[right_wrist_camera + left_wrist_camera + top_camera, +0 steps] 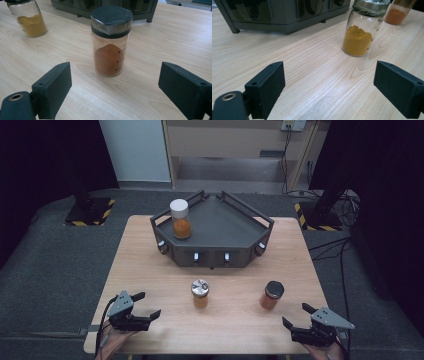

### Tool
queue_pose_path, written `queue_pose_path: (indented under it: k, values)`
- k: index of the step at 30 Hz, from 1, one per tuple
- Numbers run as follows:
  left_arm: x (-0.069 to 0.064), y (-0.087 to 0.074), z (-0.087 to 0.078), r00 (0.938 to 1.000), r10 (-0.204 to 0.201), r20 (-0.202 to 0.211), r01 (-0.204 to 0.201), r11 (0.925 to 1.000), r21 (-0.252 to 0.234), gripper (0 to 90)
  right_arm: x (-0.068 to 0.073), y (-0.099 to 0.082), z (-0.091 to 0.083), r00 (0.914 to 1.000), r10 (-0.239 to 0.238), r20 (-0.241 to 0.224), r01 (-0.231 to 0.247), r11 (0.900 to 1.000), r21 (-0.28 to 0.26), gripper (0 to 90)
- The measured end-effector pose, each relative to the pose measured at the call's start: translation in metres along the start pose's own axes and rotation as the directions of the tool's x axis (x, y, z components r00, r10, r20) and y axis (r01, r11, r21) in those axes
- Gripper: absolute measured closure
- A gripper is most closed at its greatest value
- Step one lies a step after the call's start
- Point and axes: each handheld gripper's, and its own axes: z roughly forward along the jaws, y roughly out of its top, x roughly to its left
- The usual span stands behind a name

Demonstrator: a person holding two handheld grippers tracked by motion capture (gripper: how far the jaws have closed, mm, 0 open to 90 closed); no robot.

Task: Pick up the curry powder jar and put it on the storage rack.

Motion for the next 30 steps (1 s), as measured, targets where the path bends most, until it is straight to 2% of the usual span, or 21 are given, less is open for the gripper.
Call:
queue_pose_path:
  k: [8, 14, 18, 21, 30]
  values:
    - [0.000, -0.003, -0.002, 1.0000, -0.001, -0.004, 0.001, 0.9999, -0.013, 8.0, 0.000, 0.000, 0.000, 1.0000, -0.002, -0.002, 0.002, 1.0000, 0.000, 11.4]
    - [-0.005, -0.004, -0.005, 0.9989, 0.003, -0.047, -0.003, 0.9999, -0.014, 6.2, 0.000, 0.001, 0.000, 1.0000, -0.003, -0.003, 0.003, 1.0000, 0.000, 11.4]
    - [-0.006, -0.008, -0.010, 0.9976, -0.021, -0.067, 0.019, 0.9992, -0.035, 4.8, 0.000, 0.000, 0.001, 1.0000, -0.001, -0.003, 0.001, 1.0000, 0.000, 11.4]
    - [-0.005, -0.010, -0.013, 0.9973, -0.039, -0.063, 0.036, 0.9983, -0.046, 4.0, 0.000, 0.001, 0.001, 1.0000, -0.001, -0.003, 0.001, 1.0000, 0.003, 11.4]
    - [-0.006, -0.010, -0.015, 0.9976, -0.035, -0.060, 0.033, 0.9986, -0.041, 4.0, 0.000, 0.000, 0.000, 1.0000, -0.002, -0.006, 0.002, 1.0000, 0.002, 11.3]
